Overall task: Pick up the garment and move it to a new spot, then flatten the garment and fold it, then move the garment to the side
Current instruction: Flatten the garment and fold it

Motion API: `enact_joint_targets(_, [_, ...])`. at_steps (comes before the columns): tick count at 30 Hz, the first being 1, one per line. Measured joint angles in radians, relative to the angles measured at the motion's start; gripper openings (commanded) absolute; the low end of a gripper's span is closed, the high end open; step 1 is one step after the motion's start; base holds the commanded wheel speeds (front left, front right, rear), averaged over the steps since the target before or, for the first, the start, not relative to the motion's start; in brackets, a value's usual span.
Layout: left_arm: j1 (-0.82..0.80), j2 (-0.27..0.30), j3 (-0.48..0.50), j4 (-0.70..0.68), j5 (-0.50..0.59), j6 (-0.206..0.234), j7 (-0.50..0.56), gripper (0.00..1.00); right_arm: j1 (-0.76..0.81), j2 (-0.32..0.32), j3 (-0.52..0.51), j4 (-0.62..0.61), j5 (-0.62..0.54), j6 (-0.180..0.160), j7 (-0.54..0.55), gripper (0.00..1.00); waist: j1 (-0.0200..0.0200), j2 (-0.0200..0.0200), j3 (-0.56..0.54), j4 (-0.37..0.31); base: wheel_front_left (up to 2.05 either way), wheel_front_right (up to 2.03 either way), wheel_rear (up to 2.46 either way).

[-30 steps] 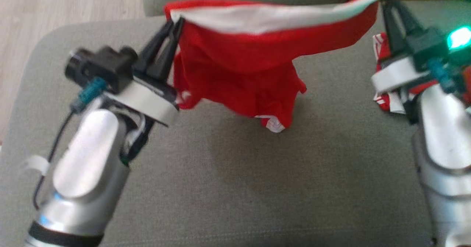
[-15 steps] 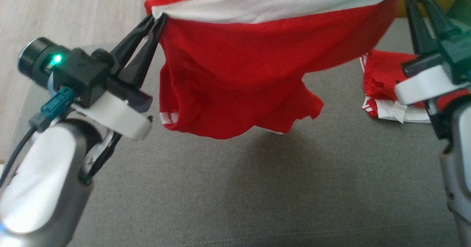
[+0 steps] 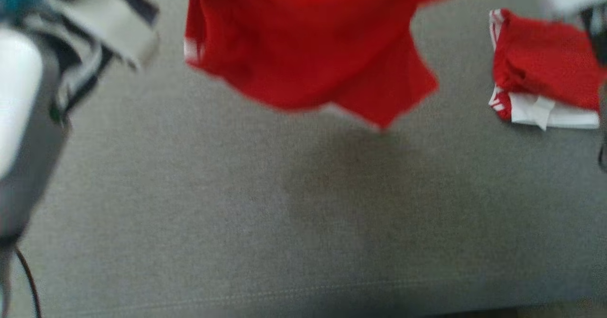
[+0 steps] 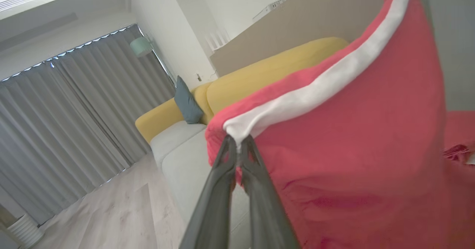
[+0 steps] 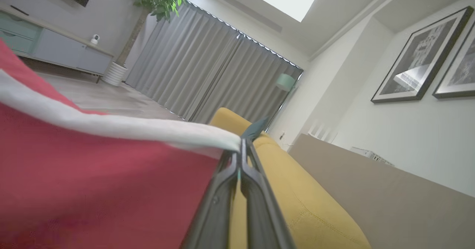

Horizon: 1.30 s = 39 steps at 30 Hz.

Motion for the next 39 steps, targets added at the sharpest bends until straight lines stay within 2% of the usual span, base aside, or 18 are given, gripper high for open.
enact_joint_targets(4, [-0.22,0.004,-0.078,0.214,-0.002,-0.001,-0.094,0.0,-0.244,0.035,0.044,0.233,0.004,0.0,-0.081,0.0,0.0,0.0,0.081,-0.009,0.0,0.0,0.0])
enact_joint_targets(9, [-0.477,-0.033,-0.062,0.488,0.034,0.0,-0.259,0.0,-0.497,0.121,-0.016,0.493,-0.069,0.0,-0.235,0.0,0.0001,0.0,0.17,-0.022,0.0,0.0,0.0])
enact_joint_targets(12, [-0.548,-0.073,-0.06,0.604,0.053,0.003,-0.33,0.0,-0.555,0.172,-0.067,0.6,-0.132,0.0,-0.312,0.0,0.0001,0.0,0.206,-0.03,0.0,0.0,0.0])
enact_joint_targets(15, [-0.551,-0.114,-0.064,0.68,0.062,0.009,-0.357,0.0,-0.547,0.21,-0.092,0.706,-0.161,0.0,-0.359,0.0,0.0002,0.0,0.237,-0.03,0.0,0.0,0.0])
enact_joint_targets(18, [-0.517,-0.137,-0.073,0.702,0.077,0.009,-0.364,0.0,-0.517,0.232,-0.09,0.787,-0.176,0.0,-0.384,0.0,0.0002,0.0,0.264,-0.025,0.0,0.0,0.0])
enact_joint_targets(23, [-0.372,-0.155,-0.107,0.653,0.097,0.008,-0.364,0.0,-0.446,0.24,-0.05,0.906,-0.19,0.0,-0.406,0.0,0.0003,-0.0001,0.298,-0.01,0.0,0.0,0.0])
enact_joint_targets(28, [-0.191,-0.156,-0.155,0.613,0.108,0.007,-0.364,0.0,-0.369,0.227,0.051,1.0,-0.198,0.0,-0.415,0.0,0.0001,0.0,0.281,0.004,0.0,0.0,0.0])
enact_joint_targets(32, [-0.05,-0.136,-0.236,0.569,0.108,0.0,-0.364,0.0,-0.3,0.182,0.16,1.067,-0.147,0.0,-0.415,0.0,0.0001,0.0,0.228,0.009,0.0,0.0,0.0])
enact_joint_targets(39, [0.117,-0.074,-0.386,0.526,0.059,-0.001,-0.364,0.0,-0.203,0.14,0.349,1.132,-0.032,0.0,-0.415,0.0,0.0,0.0,0.127,0.004,0.0,0.0,0.0])
